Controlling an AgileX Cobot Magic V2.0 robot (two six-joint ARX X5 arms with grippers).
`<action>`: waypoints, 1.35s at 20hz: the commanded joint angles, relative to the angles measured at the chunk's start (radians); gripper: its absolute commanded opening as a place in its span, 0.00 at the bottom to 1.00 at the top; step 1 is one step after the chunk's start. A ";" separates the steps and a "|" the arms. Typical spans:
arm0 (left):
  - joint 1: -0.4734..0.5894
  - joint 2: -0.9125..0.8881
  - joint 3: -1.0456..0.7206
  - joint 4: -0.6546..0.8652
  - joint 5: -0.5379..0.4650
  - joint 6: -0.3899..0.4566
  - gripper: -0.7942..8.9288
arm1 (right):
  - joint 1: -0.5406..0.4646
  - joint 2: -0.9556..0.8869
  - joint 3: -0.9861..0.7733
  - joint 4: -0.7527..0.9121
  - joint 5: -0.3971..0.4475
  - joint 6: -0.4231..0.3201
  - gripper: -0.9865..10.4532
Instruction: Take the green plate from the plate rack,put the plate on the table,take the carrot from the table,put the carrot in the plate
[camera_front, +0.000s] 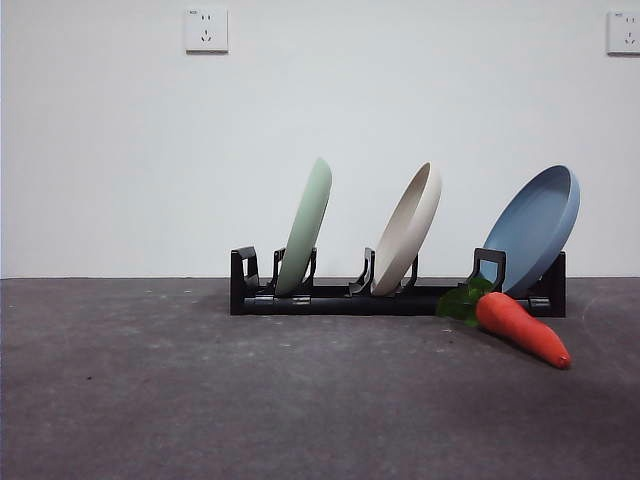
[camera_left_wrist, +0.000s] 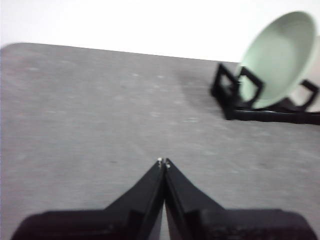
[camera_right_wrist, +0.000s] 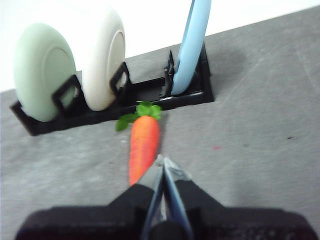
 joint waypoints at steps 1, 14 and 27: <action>0.002 -0.003 0.034 -0.002 0.066 -0.076 0.08 | 0.001 -0.003 0.021 -0.010 -0.032 0.069 0.08; 0.002 0.239 0.468 -0.252 0.337 -0.029 0.07 | 0.002 0.290 0.513 -0.318 -0.216 -0.093 0.08; 0.002 0.487 0.771 -0.651 0.539 0.225 0.07 | 0.002 0.632 0.936 -0.865 -0.292 -0.399 0.08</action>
